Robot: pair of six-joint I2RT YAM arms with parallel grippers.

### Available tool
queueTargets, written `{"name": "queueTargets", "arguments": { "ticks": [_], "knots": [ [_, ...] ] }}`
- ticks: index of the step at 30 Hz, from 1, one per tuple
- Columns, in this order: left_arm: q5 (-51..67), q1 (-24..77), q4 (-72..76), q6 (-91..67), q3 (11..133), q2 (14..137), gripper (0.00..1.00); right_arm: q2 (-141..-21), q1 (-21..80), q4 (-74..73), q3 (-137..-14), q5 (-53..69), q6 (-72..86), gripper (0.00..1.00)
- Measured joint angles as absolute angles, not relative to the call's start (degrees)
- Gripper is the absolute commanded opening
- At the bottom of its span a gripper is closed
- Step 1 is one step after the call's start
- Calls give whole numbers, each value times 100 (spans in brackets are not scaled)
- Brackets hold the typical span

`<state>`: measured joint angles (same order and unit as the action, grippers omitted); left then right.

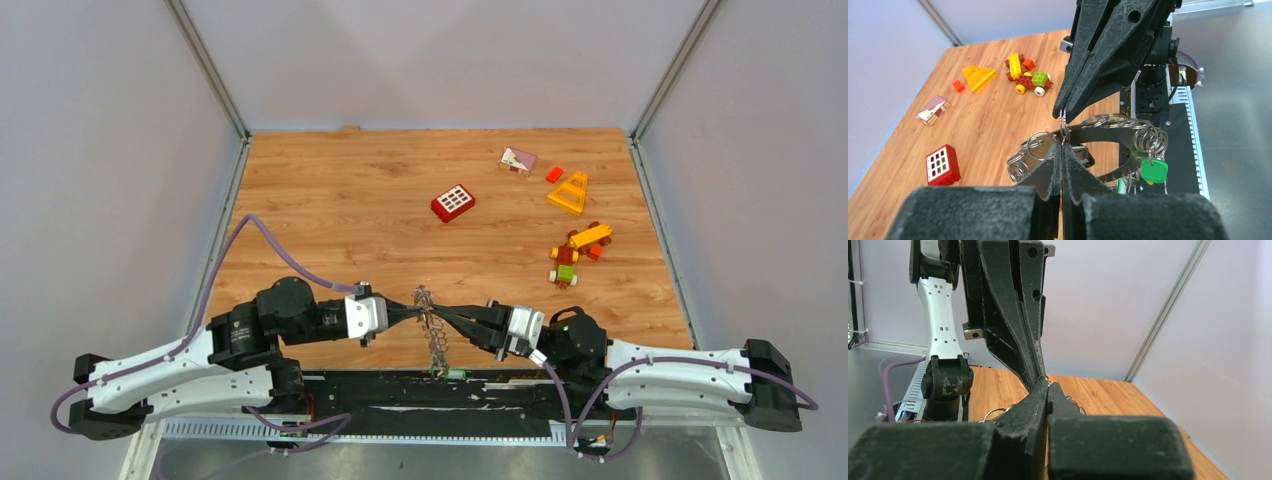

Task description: Remove the keys from the keyring

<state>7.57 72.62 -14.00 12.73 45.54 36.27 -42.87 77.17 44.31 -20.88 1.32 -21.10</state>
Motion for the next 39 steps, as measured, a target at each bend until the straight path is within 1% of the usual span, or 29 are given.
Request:
{"name": "queueTargets", "arguments": {
  "ticks": [10, 22, 24, 26, 28, 29, 33, 39],
  "knots": [
    [554, 7271, -1645, 1332, 4786, 3559, 0, -3986, 7734, 4160, -2038, 27, -2112, 0],
    [95, 7271, -2545, 1594, 5306, 3472, 0, -3562, 7714, 3929, -1957, -436, -2115, 0],
    [95, 7271, -2561, 1597, 5306, 3479, 13, -3555, 7714, 3879, -1955, -429, -2115, 0],
    [102, 7271, -2547, 1586, 5306, 3498, 32, -3533, 7714, 3782, -1955, -401, -2115, 0],
    [163, 7271, -2508, 1553, 5290, 3518, 43, -3503, 7714, 3658, -1955, -355, -2115, 0],
    [233, 7271, -2462, 1535, 5275, 3522, 46, -3472, 7714, 3573, -1955, -305, -2128, 0],
    [646, 7271, -2128, 1422, 5078, 3524, 53, -3284, 7714, 3197, -1959, 5, -2211, 0],
    [1129, 7271, -1588, 1164, 4652, 3562, 54, -3089, 7714, 2714, -2119, 521, -2386, 0]
  ]
}}
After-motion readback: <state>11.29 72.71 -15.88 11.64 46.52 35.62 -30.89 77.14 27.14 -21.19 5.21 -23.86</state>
